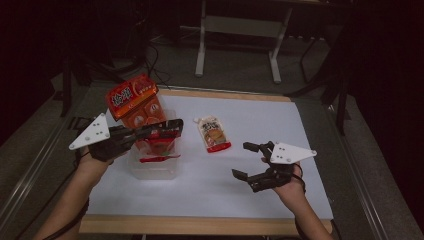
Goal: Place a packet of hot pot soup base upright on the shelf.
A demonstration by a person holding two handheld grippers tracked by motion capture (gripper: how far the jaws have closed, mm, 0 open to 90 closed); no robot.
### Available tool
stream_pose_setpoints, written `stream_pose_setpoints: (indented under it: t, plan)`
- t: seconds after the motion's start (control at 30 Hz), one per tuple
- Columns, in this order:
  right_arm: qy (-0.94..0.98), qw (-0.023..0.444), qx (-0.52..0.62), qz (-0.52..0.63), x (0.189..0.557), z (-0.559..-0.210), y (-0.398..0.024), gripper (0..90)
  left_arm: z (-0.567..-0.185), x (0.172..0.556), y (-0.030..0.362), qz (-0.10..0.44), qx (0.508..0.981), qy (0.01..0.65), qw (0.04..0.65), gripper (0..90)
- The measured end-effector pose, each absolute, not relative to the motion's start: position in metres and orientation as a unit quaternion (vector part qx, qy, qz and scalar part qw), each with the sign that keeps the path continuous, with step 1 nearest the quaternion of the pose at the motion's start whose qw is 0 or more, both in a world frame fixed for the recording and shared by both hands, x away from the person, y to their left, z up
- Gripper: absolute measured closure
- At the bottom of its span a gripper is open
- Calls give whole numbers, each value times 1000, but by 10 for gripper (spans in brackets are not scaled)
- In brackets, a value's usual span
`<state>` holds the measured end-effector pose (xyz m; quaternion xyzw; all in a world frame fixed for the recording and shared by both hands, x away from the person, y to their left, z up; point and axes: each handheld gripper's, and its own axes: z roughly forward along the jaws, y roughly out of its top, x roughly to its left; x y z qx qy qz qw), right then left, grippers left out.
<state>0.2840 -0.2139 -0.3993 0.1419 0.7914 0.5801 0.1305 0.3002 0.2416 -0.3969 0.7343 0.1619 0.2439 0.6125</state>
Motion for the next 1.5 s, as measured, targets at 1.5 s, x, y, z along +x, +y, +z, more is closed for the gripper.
stream_pose_setpoints:
  t: [1.5]
  plan:
    - [792,107,150,582,287,-407,-215,136,-469,321,264,227,743,202,597,870]
